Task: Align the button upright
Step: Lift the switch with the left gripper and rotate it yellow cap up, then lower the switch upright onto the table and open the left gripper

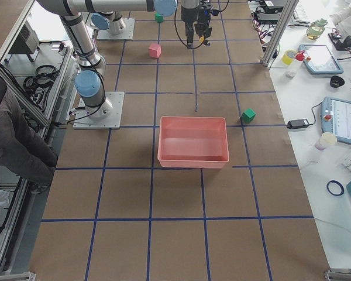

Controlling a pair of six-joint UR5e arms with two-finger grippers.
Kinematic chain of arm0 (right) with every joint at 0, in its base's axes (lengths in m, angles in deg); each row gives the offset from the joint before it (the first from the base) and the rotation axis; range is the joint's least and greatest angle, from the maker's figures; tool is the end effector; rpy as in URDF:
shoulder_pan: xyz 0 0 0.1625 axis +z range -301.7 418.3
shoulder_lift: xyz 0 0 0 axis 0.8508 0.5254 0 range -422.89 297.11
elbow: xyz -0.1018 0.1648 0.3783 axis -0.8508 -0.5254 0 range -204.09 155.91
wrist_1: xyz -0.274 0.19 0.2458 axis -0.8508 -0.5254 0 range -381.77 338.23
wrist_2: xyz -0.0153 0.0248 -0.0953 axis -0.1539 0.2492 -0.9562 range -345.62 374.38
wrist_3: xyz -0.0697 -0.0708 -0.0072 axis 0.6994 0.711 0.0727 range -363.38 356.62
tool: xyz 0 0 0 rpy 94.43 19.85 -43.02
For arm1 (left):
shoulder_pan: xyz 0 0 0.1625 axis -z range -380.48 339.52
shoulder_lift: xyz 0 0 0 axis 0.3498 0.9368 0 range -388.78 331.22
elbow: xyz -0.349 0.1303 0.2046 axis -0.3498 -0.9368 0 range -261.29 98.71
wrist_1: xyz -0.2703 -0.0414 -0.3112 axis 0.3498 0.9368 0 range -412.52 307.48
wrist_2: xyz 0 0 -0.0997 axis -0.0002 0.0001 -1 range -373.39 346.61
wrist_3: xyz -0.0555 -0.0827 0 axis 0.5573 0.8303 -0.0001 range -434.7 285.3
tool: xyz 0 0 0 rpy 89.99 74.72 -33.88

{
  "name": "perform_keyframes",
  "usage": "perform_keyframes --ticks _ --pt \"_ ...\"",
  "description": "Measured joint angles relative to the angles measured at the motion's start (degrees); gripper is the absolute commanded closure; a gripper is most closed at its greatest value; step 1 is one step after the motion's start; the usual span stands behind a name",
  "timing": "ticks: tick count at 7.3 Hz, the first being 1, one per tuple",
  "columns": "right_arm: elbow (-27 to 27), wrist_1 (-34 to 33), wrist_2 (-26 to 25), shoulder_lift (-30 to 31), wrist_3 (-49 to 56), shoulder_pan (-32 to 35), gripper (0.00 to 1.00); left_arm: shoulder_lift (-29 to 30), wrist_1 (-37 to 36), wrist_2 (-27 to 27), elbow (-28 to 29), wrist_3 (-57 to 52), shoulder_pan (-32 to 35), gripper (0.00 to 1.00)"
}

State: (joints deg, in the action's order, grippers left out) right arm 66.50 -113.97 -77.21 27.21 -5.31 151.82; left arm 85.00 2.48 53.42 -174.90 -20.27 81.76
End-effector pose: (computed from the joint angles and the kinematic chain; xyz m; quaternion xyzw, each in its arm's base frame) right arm 0.1607 -0.4851 0.4876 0.0136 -0.9997 0.0155 0.0132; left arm -0.3023 -0.5796 0.2935 0.3395 -0.9167 -0.0559 0.2032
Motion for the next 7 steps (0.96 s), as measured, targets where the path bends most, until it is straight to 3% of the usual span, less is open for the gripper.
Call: perform_keyframes --ticks 1,3,7 --pt "0.01 0.00 0.00 -0.01 0.00 0.00 0.00 1.39 2.03 -7.44 -0.14 7.99 -0.98 1.00" --pt "0.02 0.02 -0.05 -0.01 0.00 0.00 0.00 4.57 3.10 -17.34 -0.70 16.79 -3.76 1.00" --pt "0.03 0.09 -0.08 -0.01 0.00 0.00 0.00 8.48 3.74 -20.68 -2.40 18.26 -7.33 1.00"
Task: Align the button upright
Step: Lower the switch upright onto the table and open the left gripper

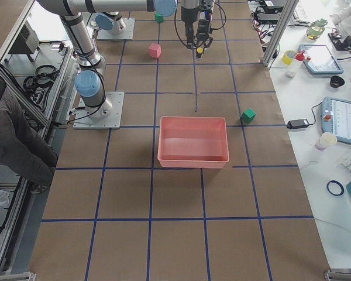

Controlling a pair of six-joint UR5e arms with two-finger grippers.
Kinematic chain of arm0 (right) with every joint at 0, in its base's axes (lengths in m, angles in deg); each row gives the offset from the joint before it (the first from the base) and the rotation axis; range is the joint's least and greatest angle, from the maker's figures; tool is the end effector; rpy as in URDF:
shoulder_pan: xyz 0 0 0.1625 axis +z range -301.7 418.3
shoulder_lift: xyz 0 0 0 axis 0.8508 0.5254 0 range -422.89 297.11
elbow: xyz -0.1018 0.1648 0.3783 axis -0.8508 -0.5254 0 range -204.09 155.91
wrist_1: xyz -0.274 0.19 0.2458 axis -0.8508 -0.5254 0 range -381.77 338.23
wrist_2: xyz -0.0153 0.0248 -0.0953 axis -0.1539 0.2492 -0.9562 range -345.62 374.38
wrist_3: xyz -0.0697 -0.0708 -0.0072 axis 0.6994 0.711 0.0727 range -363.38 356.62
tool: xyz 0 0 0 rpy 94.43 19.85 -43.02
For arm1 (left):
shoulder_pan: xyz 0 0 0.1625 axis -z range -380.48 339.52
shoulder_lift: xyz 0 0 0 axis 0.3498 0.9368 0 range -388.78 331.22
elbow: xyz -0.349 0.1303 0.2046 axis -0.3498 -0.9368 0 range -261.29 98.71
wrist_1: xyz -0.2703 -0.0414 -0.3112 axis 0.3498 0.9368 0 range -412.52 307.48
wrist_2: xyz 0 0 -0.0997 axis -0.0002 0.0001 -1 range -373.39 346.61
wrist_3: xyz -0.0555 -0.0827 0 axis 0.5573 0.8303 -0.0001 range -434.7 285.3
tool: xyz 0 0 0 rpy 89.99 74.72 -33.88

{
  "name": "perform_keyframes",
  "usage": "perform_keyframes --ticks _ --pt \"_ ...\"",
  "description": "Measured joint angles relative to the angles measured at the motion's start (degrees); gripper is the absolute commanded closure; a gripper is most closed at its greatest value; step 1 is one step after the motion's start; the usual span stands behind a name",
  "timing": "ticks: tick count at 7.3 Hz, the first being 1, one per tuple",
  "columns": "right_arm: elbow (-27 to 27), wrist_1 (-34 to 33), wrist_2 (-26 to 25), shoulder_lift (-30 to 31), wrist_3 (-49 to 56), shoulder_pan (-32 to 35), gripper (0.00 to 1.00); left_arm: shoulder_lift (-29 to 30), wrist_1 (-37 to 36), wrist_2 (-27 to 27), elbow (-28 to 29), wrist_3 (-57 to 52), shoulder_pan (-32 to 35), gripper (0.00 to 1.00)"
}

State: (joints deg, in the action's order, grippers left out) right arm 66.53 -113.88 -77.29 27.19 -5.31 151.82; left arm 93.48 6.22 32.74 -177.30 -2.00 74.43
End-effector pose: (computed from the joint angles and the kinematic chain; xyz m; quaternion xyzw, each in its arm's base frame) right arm 0.1605 -0.4850 0.4870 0.0136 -0.9997 0.0143 0.0139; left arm -0.2551 -0.6054 0.1956 0.5354 -0.7557 -0.2779 0.2550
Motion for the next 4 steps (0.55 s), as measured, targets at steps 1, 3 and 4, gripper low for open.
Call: perform_keyframes --ticks 1,3,4 --pt "0.00 0.00 0.00 0.00 0.00 -0.04 0.00 0.23 -0.13 -0.67 -0.51 -0.05 -0.11 0.84" --pt "0.00 0.00 0.00 0.00 0.00 -0.14 0.00 0.32 -0.61 -1.90 -0.85 -0.21 -0.15 0.00" --pt "0.00 0.00 0.00 0.00 0.00 -0.17 0.00 0.32 -0.68 -2.00 -0.87 -0.30 -0.16 0.00"
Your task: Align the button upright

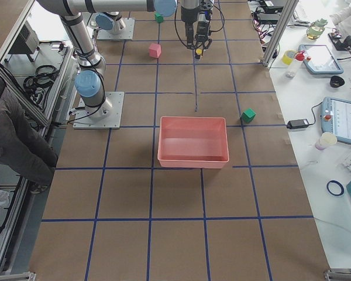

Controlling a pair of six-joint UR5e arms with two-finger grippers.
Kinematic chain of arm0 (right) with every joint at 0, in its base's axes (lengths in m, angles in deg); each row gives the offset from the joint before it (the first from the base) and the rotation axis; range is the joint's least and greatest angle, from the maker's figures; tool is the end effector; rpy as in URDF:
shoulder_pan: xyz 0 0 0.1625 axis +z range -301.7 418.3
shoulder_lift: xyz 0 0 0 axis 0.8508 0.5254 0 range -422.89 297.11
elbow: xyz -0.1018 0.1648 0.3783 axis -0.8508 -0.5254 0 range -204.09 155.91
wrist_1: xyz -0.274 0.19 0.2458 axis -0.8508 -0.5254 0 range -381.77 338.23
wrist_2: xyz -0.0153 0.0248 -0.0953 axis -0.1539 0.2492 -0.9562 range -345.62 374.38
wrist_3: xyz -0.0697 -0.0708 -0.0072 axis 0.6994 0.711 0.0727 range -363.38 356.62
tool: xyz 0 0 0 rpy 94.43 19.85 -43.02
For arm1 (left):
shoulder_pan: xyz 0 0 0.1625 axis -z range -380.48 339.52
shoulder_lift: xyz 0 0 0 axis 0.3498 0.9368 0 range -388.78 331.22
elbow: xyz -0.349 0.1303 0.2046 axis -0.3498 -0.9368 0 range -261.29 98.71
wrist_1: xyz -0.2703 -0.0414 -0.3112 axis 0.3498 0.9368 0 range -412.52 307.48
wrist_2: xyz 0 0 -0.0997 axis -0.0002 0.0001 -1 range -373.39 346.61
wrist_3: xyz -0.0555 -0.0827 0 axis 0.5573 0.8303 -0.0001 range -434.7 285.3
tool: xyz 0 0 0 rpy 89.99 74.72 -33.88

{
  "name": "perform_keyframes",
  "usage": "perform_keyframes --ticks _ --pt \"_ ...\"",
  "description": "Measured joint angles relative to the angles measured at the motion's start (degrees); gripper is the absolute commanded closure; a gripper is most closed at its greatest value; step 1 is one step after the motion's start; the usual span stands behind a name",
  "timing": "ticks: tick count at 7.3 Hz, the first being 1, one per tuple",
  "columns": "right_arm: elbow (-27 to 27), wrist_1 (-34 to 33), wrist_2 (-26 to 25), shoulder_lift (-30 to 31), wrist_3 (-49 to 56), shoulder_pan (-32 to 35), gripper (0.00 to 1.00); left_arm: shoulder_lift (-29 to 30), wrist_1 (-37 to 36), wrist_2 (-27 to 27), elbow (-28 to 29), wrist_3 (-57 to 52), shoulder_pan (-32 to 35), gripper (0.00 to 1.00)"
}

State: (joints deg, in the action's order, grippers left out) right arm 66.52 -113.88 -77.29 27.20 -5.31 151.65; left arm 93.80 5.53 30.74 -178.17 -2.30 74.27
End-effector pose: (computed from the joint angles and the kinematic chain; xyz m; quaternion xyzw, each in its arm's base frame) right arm 0.1591 -0.4854 0.4872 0.0122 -0.9997 0.0145 0.0139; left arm -0.2555 -0.6024 0.1896 0.5328 -0.7492 -0.2896 0.2663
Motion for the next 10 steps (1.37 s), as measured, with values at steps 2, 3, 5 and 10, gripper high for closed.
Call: perform_keyframes --ticks 2,3,5,10 --pt "0.00 0.00 0.00 0.00 0.00 -0.01 0.00 -1.36 -0.46 0.06 0.58 0.16 0.00 0.00" --pt "0.00 0.00 0.00 0.00 0.00 -0.01 0.00 -3.54 -1.01 0.83 1.81 0.36 0.02 0.00" --pt "0.00 0.00 0.00 0.00 0.00 -0.01 0.00 -9.64 3.30 5.76 7.17 -0.11 -0.12 0.01" --pt "0.00 0.02 0.00 0.00 0.00 -0.02 0.00 -26.35 26.88 23.94 14.00 -17.36 0.03 0.01"
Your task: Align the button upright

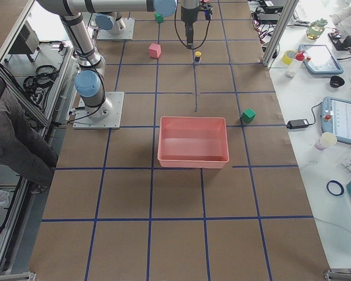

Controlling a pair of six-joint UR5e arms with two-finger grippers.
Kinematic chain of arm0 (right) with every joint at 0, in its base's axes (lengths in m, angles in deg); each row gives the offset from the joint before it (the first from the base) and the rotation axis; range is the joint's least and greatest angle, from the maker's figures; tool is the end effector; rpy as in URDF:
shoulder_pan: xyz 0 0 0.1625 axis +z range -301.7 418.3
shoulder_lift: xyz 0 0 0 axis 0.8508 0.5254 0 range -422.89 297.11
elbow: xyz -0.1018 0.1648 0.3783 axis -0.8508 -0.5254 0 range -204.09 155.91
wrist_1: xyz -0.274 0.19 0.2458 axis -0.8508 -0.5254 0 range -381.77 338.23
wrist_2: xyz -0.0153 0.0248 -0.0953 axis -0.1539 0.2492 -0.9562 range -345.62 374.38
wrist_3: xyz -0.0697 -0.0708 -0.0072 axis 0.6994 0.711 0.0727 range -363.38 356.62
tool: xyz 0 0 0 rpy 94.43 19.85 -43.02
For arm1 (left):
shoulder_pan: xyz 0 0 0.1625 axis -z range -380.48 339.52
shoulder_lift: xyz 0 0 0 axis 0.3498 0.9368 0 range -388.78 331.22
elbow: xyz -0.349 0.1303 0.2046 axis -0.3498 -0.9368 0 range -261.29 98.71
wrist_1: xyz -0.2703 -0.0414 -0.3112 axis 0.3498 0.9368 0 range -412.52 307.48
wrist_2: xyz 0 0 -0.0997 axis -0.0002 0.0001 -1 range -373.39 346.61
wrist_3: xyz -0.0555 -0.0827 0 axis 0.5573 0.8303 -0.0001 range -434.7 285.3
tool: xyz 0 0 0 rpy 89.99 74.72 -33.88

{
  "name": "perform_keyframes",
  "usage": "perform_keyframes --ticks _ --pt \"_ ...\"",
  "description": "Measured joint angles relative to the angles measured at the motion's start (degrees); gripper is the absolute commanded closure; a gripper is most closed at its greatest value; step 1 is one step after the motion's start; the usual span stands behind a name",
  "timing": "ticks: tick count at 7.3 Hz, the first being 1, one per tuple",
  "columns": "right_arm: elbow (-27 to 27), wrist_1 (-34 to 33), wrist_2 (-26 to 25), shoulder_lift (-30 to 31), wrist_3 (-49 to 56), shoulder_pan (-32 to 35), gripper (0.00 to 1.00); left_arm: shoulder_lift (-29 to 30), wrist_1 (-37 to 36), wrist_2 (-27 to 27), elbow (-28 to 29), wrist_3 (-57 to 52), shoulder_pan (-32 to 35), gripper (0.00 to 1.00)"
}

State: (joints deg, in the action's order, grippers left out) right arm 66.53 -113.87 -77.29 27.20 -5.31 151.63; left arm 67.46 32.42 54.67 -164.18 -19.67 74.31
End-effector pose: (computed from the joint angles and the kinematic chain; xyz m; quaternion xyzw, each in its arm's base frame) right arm 0.1589 -0.4855 0.4871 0.0120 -0.9997 0.0143 0.0139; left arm -0.2156 -0.5309 0.5094 0.4074 -0.8918 -0.0508 0.1900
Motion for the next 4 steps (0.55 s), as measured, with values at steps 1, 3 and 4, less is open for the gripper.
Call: perform_keyframes --ticks 1,3,4 --pt "0.00 0.04 0.00 0.00 0.00 -0.03 0.00 -2.11 1.93 6.37 -1.38 -10.69 -0.01 0.00" --pt "0.00 0.07 0.00 0.00 0.00 -0.07 0.00 -4.63 2.89 19.11 -2.66 -34.20 -0.08 0.00" --pt "0.00 0.07 0.00 0.00 0.00 -0.07 0.00 -5.03 2.69 23.75 -2.64 -44.84 -0.17 0.00"
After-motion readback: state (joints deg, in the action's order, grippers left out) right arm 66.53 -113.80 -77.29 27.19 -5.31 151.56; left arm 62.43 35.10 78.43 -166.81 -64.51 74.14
